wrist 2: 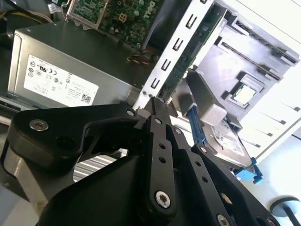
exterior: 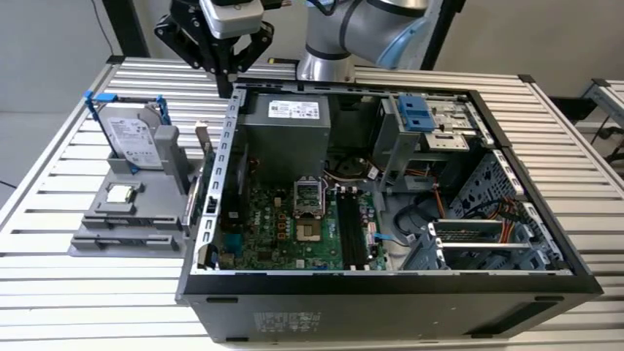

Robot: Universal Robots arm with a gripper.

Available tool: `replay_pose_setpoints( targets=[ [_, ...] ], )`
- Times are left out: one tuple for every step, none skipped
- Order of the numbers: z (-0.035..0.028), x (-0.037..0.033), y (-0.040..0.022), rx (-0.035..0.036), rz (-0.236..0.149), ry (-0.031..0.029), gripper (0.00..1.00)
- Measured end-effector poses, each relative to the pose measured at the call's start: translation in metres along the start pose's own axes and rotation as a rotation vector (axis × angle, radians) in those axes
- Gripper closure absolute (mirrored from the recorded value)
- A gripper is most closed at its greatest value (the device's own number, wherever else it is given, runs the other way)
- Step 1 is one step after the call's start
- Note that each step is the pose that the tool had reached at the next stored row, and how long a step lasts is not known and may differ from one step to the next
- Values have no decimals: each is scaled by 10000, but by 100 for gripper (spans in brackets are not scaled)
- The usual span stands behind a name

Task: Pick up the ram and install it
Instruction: 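Reach for the ram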

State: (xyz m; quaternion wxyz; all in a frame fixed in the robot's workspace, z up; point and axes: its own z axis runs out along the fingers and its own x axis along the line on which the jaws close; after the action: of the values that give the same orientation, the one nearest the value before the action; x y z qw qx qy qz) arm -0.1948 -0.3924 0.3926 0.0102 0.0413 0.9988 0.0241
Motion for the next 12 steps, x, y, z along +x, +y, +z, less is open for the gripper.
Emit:
replay_pose_setpoints(
  targets=[
    [0,23,0,-2,-5,5,100],
    [-1,48,-1,-6,-8,7,100],
    [-1,75,-2,-8,-12,10,100],
    [-2,100,-1,-8,-14,13,100],
    [-2,128,1,-8,-15,16,100],
    [-2,156,2,-9,-16,18,100],
    [-3,184,0,-11,-17,20,100],
    [-4,213,-1,-12,-17,21,100],
    [-4,243,-1,-12,-19,22,100],
    [-5,271,-2,-13,-24,23,100],
    [-6,301,-3,-13,-30,23,100],
    [-6,329,-4,-15,-35,24,100]
  ],
)
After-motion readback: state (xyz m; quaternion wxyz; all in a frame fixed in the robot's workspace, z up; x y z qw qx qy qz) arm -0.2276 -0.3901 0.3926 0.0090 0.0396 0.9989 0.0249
